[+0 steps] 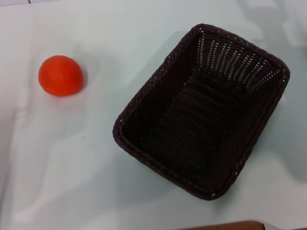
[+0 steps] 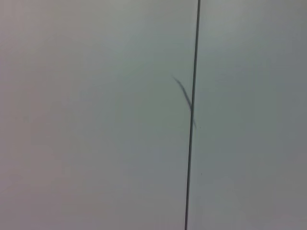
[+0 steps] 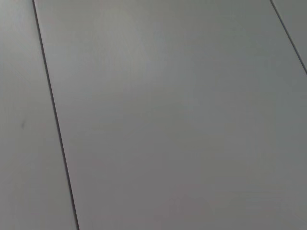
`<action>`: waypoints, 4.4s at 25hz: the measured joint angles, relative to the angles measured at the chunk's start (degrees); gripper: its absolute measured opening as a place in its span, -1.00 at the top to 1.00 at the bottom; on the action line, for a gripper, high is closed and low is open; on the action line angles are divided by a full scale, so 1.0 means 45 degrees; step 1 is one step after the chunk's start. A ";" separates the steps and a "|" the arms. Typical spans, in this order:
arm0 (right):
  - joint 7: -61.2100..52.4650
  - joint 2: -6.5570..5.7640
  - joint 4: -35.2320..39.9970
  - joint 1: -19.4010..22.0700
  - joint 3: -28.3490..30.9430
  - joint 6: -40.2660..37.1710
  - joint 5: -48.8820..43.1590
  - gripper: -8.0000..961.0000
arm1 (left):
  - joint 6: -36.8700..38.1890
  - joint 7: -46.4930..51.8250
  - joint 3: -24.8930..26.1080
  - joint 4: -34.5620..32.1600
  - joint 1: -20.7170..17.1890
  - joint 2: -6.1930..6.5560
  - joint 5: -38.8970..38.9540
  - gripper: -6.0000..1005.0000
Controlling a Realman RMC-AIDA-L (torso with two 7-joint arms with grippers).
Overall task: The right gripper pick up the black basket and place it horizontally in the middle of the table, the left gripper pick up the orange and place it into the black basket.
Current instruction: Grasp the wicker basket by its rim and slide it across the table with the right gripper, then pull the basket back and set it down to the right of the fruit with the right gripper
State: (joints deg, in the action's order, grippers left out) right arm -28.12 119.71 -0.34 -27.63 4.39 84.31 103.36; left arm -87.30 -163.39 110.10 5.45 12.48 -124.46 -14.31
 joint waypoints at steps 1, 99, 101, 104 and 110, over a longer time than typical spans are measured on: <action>0.0000 0.0000 -0.0004 0.0004 0.0001 0.0001 0.0001 -0.93 | 0.0010 -0.0001 0.0004 0.0000 0.0000 0.0000 0.0005 -0.79; -2.8468 0.0131 1.3396 0.0081 -1.0186 -0.0676 -1.2296 0.55 | 0.1647 0.0000 0.0056 0.1078 -0.0023 0.0400 -0.0065 -0.78; -2.8706 0.0160 1.3412 0.0312 -1.0235 -0.0793 -1.2203 0.55 | 0.1658 0.0000 -0.0032 0.1037 -0.0020 0.0490 -0.0065 -0.78; -2.9019 0.0201 1.3457 0.0666 -1.0526 -0.0999 -1.2078 0.55 | 0.1664 0.0018 -0.0158 0.0994 -0.0020 0.0580 -0.0064 -0.77; -2.9258 0.0213 1.3430 0.1274 -1.1039 -0.1791 -1.1380 0.55 | 0.1576 0.0088 -0.0404 0.1072 -0.0228 0.0644 -0.0063 -0.77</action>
State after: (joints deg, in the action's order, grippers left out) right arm -159.78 120.67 60.10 -21.89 -45.29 76.26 52.15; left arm -80.21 -162.99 108.28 10.27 11.45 -121.56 -14.59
